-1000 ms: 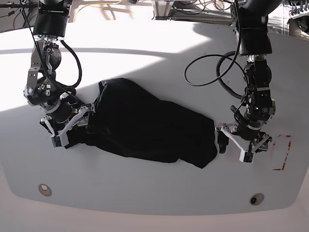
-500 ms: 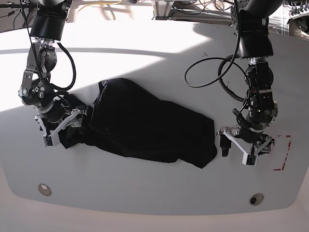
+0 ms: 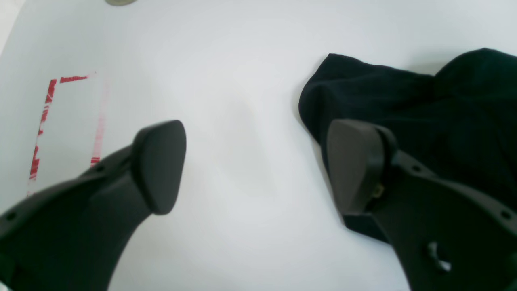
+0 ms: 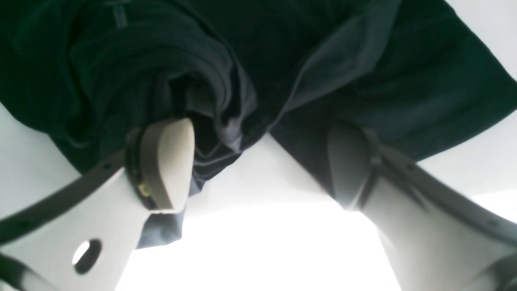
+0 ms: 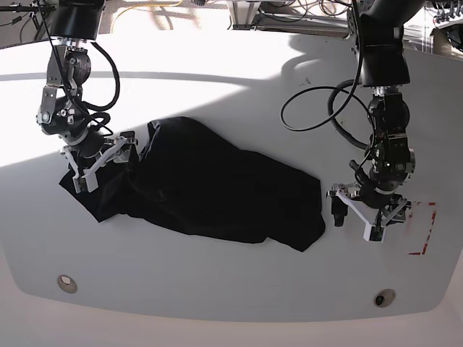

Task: Fold the T-shirt properly
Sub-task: 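Hold the stretched shirt with both grippers and adjust grip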

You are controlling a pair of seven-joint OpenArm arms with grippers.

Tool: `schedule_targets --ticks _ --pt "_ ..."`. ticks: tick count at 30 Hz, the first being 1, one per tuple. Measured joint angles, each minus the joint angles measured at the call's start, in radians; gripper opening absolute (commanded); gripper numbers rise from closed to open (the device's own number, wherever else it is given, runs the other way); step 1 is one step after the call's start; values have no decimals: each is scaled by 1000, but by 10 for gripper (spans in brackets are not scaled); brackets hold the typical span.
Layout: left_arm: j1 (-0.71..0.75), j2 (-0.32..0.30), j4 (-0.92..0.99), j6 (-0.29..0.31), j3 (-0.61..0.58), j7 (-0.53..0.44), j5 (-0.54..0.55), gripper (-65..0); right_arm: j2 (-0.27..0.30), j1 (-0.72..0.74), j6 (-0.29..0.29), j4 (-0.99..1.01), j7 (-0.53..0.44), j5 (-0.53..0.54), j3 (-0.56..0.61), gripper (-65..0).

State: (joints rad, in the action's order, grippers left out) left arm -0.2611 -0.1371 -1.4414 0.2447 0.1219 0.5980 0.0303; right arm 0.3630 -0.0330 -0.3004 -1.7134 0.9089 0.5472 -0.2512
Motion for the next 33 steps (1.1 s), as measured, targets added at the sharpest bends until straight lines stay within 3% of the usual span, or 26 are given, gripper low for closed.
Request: schedule_targets --ticks 6,16,24,33 --pt "4 1 0 2 0 -48 0 -140 0 -12 0 3 -25 0 0 -154" --pt "15 0 1 0 0 -48 -3 -140 0 33 0 97 -37 0 2 -154" --pt "14 1 1 0 0 -50 -3 -140 0 61 2 128 -81 1 114 -155" --pt "14 -17 1 4 -5 -51 -2 -140 -20 76 5 190 -121 -12 120 -182"
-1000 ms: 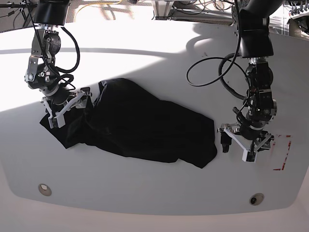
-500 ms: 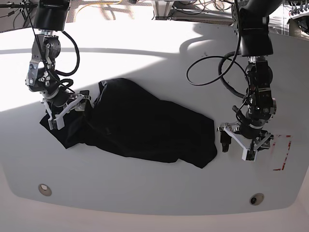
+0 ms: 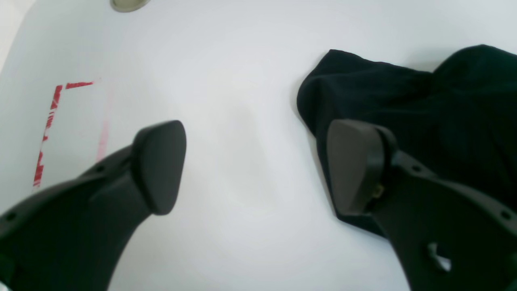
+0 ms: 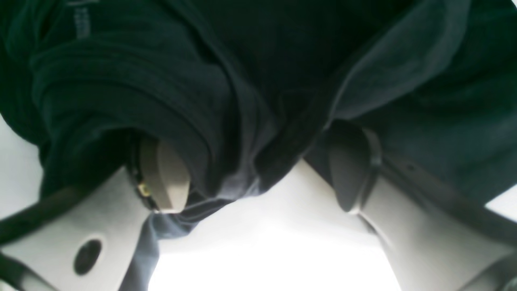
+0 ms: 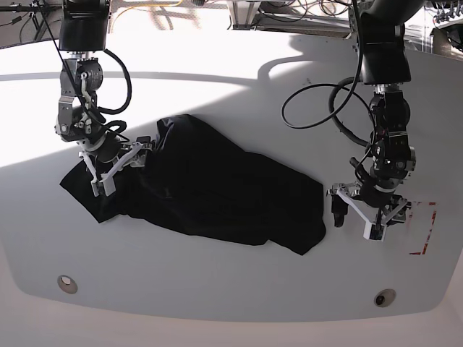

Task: Fold the T-shirt properly
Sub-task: 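Hold the stretched shirt with both grippers and adjust grip, then lift the shirt with the right gripper and drag it away from the left gripper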

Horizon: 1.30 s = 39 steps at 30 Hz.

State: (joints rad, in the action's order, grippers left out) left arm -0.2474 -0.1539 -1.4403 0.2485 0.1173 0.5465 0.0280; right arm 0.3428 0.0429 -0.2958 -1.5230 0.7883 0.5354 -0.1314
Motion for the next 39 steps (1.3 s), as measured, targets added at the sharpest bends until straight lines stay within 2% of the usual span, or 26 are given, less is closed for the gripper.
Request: schedule_targets --ticks 1,3,5,8,9,15,22,28,34,39 --pt "0 -3 0 0 0 0 1 -140 -2 3 -1 3 0 -4 1 -198" --pt "0 -8 0 0 2 -2 2 -140 -7 11 -1 6 -3 -37 0 -282" --pt "0 -13 0 -2 4 -1 -2 -140 -11 20 -2 6 -3 -63 0 -395" --pt "0 -16 9 -5 5 -2 -2 -140 -17 27 -4 5 -4 -87 0 -598" --pt "-1 -15 14 -5 5 -2 -2 -140 -19 27 -4 2 -5 -88 0 -644" --pt "1 -8 34 10 2 -1 2 -140 -33 8 -3 -116 57 -93 -1 -625" --pt "1 1 35 121 5 -2 -1 -140 -32 20 0 -309 141 -92 -5 -650" --pt "31 48 32 196 2 -4 -4 -140 -16 47 -3 -387 153 -92 6 -650" --pt "59 76 32 274 -10 -7 -5 -140 46 172 -11 -428 154 -99 106 -650" --pt "84 79 31 323 -14 -21 -2 -140 78 321 -18 -436 110 -88 222 -650"
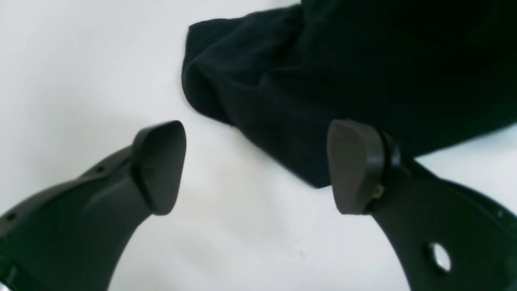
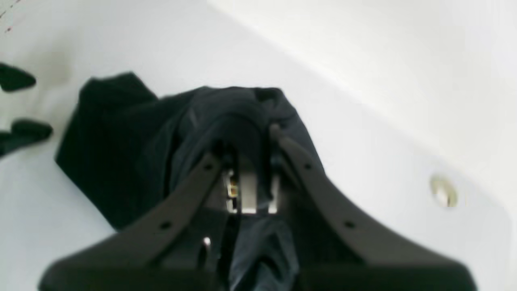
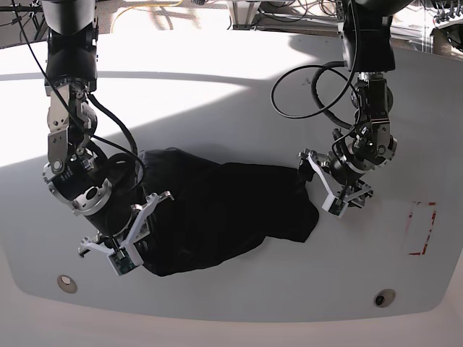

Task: Fold the T-shirt properly
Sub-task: 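Lift the shirt with the right gripper and drag it away from the left gripper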

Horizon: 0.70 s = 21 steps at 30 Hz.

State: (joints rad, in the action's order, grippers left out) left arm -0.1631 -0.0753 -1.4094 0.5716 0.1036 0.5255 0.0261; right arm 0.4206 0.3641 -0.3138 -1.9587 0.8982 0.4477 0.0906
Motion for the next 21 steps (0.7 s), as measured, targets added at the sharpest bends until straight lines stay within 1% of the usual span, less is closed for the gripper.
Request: schedule_targets --ticks 5,9,11,13,14,15,17,21 --pt "39 0 0 6 2 -64 -3 -140 35 175 -1 16 -36 1 145 -650" --pt "60 0 0 6 2 -101 -3 -140 38 327 -2 61 -26 2 269 -650" --pt "65 0 0 6 3 -105 -3 -140 34 393 -2 77 -29 5 329 -650" --pt "69 0 -1 6 4 -101 -3 -140 47 463 -4 89 -35 -16 392 -650" --pt "68 -1 0 6 7 -101 -3 -140 44 491 -5 95 -37 -27 425 -650" --pt "67 0 -1 8 8 -97 -5 -140 50 520 1 100 -50 -63 466 -650" --pt "66 -1 -2 6 8 -105 -3 -140 47 577 -2 120 -42 -131 547 -650" --pt "75 -2 -3 6 8 -108 -3 -140 14 625 -4 149 -36 -260 647 -650"
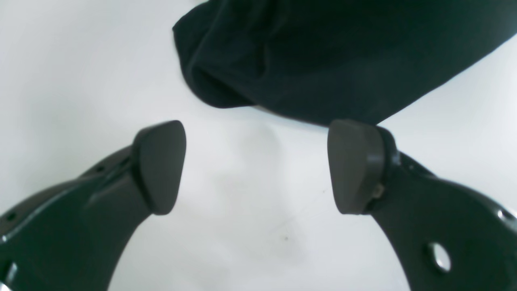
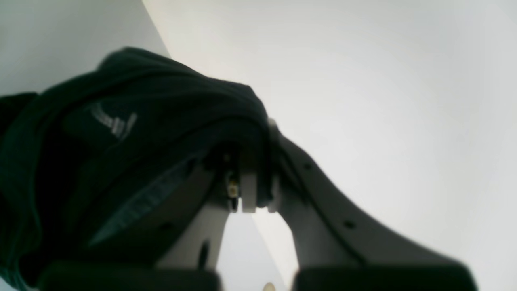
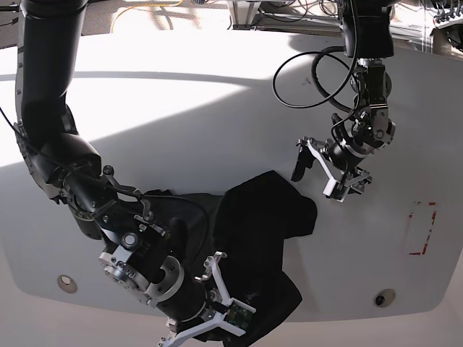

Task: Fold the T-shirt properly
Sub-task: 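Lift the shirt with the right gripper and drag it away from the left gripper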

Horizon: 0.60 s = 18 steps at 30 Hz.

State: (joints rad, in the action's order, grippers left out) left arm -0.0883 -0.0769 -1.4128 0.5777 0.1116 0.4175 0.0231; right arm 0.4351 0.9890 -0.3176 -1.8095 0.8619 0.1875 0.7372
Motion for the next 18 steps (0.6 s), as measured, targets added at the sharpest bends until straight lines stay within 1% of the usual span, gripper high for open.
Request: schedule_targets --ticks 2,4,7,10,12,18 --pt "7 -1 0 0 0 1 -1 -140 -16 13 -2 4 5 -29 32 -650" --pt "11 0 0 0 0 2 0 -140 -24 39 -12 4 0 -24 56 -650" --pt "13 -1 0 0 0 4 0 -140 -24 85 -19 4 -5 -25 62 -650" --pt "10 0 1 0 2 3 -1 -140 -16 135 -11 14 -7 -35 54 -650" --pt "10 0 1 0 2 -10 0 -140 -13 167 -4 35 -14 -38 49 -650" --pt "26 0 2 -1 2 -69 0 -140 -11 248 -6 84 4 -36 50 -650"
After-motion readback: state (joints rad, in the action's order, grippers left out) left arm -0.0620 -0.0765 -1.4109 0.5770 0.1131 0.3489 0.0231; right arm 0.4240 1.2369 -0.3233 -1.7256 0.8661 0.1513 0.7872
